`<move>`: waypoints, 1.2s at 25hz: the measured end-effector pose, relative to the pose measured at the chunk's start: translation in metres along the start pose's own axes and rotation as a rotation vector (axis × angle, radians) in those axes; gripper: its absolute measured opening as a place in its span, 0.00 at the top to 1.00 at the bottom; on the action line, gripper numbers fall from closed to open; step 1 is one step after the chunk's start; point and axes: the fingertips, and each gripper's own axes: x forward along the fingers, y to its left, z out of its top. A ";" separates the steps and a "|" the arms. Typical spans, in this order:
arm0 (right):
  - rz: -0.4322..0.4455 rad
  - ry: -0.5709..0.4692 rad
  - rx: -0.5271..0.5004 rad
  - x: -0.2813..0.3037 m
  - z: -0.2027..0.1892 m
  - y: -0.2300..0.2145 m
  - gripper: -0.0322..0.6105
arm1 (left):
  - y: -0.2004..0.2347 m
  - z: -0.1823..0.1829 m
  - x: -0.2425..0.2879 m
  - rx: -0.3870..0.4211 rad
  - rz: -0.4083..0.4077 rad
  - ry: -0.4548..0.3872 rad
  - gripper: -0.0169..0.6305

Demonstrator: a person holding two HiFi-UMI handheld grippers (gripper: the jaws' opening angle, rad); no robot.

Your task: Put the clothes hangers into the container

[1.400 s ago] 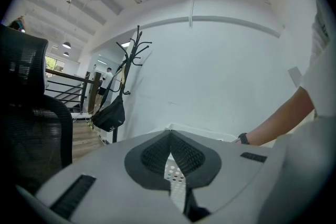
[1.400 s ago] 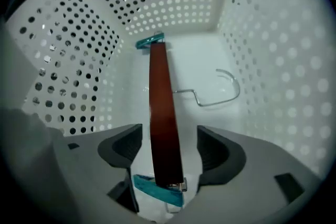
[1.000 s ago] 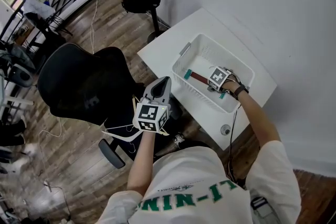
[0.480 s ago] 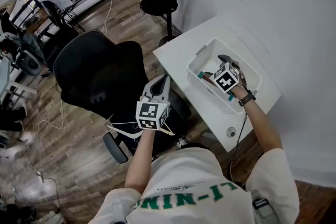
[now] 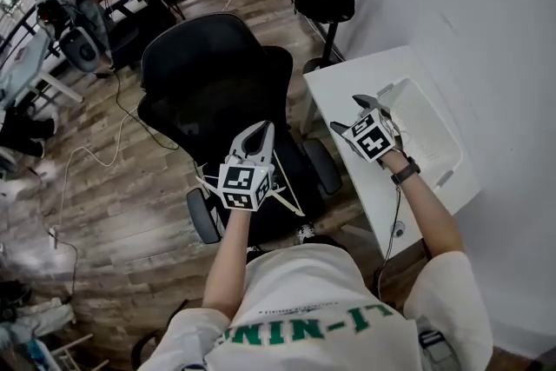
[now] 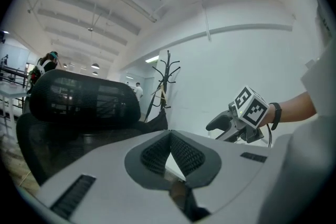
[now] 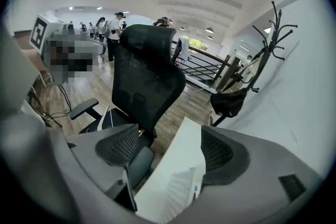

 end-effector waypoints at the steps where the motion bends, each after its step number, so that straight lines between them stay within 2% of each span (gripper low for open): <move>1: 0.025 -0.008 -0.003 0.008 0.006 0.013 0.36 | 0.011 -0.004 -0.010 -0.009 0.020 0.002 0.95; 4: 0.108 -0.012 -0.025 0.031 0.021 0.056 0.36 | 0.043 -0.016 -0.038 -0.033 0.080 0.010 0.95; 8: 0.196 -0.019 -0.033 0.060 0.036 0.109 0.41 | 0.078 -0.038 -0.066 -0.066 0.161 0.032 0.95; 12: 0.310 -0.003 -0.048 0.093 0.039 0.172 0.42 | 0.107 -0.063 -0.090 -0.101 0.217 0.065 0.95; 17: 0.437 0.070 -0.044 0.139 0.014 0.244 0.42 | 0.138 -0.104 -0.111 -0.137 0.267 0.114 0.95; 20: 0.497 0.088 -0.020 0.169 0.003 0.280 0.42 | 0.163 -0.129 -0.116 -0.183 0.289 0.118 0.95; 23: 0.549 0.113 0.020 0.194 -0.012 0.316 0.42 | 0.179 -0.156 -0.121 -0.188 0.297 0.146 0.95; 30: 0.576 0.208 0.161 0.264 -0.084 0.370 0.46 | 0.195 -0.218 -0.104 -0.208 0.282 0.180 0.95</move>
